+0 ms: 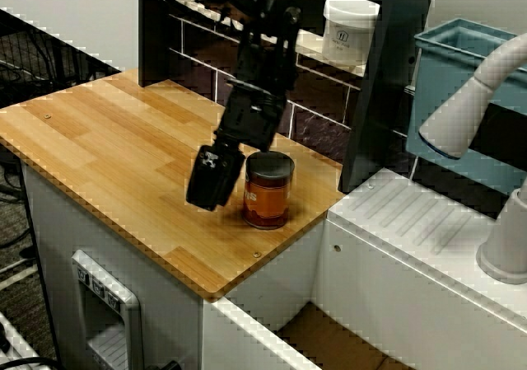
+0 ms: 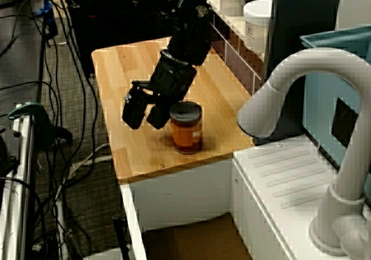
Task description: Push into sink
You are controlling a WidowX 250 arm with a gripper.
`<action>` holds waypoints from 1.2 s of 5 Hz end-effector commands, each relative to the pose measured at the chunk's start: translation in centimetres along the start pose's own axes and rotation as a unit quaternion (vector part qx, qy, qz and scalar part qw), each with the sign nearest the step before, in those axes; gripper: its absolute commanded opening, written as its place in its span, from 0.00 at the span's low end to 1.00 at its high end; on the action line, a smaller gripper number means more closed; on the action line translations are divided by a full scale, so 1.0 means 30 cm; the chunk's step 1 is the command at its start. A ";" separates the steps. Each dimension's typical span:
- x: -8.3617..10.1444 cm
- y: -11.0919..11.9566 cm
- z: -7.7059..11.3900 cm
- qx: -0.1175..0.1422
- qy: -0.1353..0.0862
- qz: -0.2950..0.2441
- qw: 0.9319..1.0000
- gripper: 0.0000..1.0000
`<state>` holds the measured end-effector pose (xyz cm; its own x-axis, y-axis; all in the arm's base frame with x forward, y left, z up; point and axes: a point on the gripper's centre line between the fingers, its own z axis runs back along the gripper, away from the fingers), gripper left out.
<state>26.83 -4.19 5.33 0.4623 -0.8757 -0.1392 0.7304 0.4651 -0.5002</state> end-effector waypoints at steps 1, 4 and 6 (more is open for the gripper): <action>-0.031 -0.015 0.132 0.019 -0.041 -0.003 0.999 1.00; 0.021 0.021 0.141 0.021 -0.040 0.010 0.999 1.00; 0.075 0.076 0.122 0.017 -0.037 0.024 0.999 1.00</action>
<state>29.69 -4.33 5.82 0.5271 -0.8394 -0.1326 0.6923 0.5147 -0.5057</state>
